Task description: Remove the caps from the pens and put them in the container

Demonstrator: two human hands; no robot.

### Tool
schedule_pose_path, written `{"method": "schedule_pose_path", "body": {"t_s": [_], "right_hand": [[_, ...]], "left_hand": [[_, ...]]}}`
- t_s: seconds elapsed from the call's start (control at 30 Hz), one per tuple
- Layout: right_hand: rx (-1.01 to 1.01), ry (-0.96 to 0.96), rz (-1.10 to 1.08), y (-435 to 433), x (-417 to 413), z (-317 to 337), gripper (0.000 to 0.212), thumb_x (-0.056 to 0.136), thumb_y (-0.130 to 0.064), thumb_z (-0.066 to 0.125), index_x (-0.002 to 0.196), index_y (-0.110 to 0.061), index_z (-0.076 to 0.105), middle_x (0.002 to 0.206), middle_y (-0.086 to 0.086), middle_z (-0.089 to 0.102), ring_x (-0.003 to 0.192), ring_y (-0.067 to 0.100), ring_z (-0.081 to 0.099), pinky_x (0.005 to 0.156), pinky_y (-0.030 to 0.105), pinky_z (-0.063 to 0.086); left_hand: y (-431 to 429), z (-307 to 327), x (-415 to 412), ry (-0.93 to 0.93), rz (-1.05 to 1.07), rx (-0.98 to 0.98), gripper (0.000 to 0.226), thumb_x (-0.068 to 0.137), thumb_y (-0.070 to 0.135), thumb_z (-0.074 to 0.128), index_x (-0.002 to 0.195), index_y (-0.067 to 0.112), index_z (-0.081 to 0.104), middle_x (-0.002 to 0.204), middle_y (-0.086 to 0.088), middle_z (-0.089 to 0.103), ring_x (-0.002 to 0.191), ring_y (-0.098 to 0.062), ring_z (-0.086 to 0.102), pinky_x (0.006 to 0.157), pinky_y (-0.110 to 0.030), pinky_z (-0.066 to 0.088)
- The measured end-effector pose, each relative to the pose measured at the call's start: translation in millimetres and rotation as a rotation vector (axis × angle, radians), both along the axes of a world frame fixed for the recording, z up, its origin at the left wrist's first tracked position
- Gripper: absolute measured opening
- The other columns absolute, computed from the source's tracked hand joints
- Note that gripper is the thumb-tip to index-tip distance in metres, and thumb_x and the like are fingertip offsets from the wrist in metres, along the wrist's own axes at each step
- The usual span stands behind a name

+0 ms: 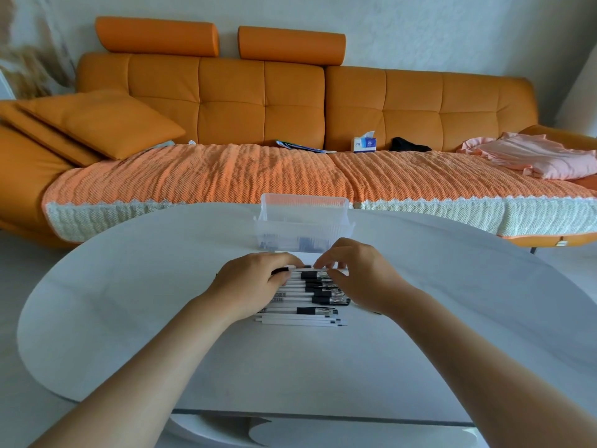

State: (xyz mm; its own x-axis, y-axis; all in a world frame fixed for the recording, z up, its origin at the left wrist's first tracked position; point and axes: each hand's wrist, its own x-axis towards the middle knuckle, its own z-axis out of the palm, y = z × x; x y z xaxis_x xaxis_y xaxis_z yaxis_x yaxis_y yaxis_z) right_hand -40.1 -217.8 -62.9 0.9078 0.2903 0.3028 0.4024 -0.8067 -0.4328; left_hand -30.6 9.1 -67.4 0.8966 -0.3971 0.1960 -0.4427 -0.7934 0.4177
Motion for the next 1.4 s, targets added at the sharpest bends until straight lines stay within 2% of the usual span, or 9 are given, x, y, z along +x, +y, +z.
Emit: {"method": "schedule_pose_path", "body": {"t_s": [0.17,0.3,0.5,0.67,0.8,0.93,1.07,1.2,1.4], "right_hand": [[0.061,0.067,-0.026,-5,-2,5,0.025,0.087,-0.02,0.071,0.107,-0.034,0.069,0.094,-0.017,0.06,0.082,0.001,0.059,0.072,0.015,0.048],[0.005,0.14,-0.11,-20,-1,9,0.009,0.087,-0.027,0.065,0.091,-0.035,0.067,0.089,-0.02,0.062,0.079,-0.001,0.058,0.072,0.02,0.048],[0.095,0.124,-0.064,-13,-6,9,0.016,0.087,-0.022,0.068,0.084,-0.038,0.067,0.079,-0.018,0.063,0.073,0.001,0.058,0.065,0.012,0.044],[0.185,0.141,0.025,0,-9,5,0.028,0.085,-0.01,0.072,0.1,-0.033,0.076,0.083,-0.023,0.065,0.076,-0.006,0.059,0.063,0.007,0.045],[0.235,0.143,0.022,-2,-6,2,0.039,0.086,-0.006,0.066,0.117,-0.03,0.07,0.096,-0.025,0.069,0.083,-0.009,0.062,0.072,0.007,0.048],[0.213,0.143,-0.067,-8,-5,1,0.019,0.087,-0.023,0.069,0.098,-0.039,0.069,0.088,-0.024,0.068,0.08,0.0,0.063,0.071,0.014,0.05],[0.204,0.143,-0.057,-9,-8,1,0.01,0.087,-0.029,0.071,0.083,-0.039,0.07,0.077,-0.021,0.066,0.076,-0.001,0.061,0.066,0.011,0.046],[0.221,0.139,-0.043,-9,-9,3,0.008,0.086,-0.029,0.074,0.085,-0.036,0.071,0.076,-0.019,0.066,0.074,-0.003,0.06,0.064,0.011,0.046],[0.165,0.098,-0.051,-22,-10,10,0.005,0.084,-0.036,0.074,0.085,-0.037,0.069,0.078,-0.02,0.067,0.074,0.0,0.062,0.068,0.017,0.051]], "left_hand": [[-2,0,0,-0.009,0.009,0.018,0.023,0.099,0.036,0.049,0.118,0.043,0.061,0.112,0.02,0.065,0.101,-0.009,0.06,0.083,-0.031,0.05],[0,2,1,-0.017,0.04,0.032,0.022,0.099,0.038,0.047,0.117,0.043,0.059,0.1,0.021,0.064,0.092,-0.01,0.06,0.078,-0.03,0.05],[-8,3,-5,-0.042,0.015,0.029,0.024,0.098,0.043,0.048,0.121,0.044,0.055,0.11,0.018,0.066,0.096,-0.012,0.061,0.08,-0.031,0.051],[-21,2,-9,-0.055,-0.013,0.0,0.02,0.098,0.039,0.051,0.116,0.042,0.058,0.101,0.018,0.065,0.087,-0.01,0.059,0.069,-0.026,0.045],[-23,1,-6,-0.068,0.014,-0.007,0.021,0.097,0.04,0.052,0.116,0.039,0.06,0.101,0.017,0.064,0.084,-0.009,0.056,0.067,-0.024,0.041],[-27,-1,-6,-0.069,-0.004,-0.014,0.019,0.097,0.041,0.052,0.113,0.039,0.061,0.094,0.022,0.058,0.08,-0.002,0.049,0.062,-0.011,0.033],[-31,-3,-5,-0.051,-0.037,-0.039,0.017,0.096,0.044,0.052,0.11,0.041,0.062,0.095,0.02,0.064,0.082,-0.005,0.056,0.067,-0.02,0.043],[-36,-2,-7,-0.07,-0.053,-0.051,0.023,0.093,0.054,0.051,0.107,0.041,0.062,0.089,0.018,0.066,0.079,-0.004,0.058,0.07,-0.027,0.049],[-42,-1,-3,-0.133,-0.036,-0.1,0.015,0.093,0.046,0.057,0.096,0.036,0.068,0.088,0.019,0.067,0.08,-0.003,0.06,0.072,-0.03,0.052]]}}
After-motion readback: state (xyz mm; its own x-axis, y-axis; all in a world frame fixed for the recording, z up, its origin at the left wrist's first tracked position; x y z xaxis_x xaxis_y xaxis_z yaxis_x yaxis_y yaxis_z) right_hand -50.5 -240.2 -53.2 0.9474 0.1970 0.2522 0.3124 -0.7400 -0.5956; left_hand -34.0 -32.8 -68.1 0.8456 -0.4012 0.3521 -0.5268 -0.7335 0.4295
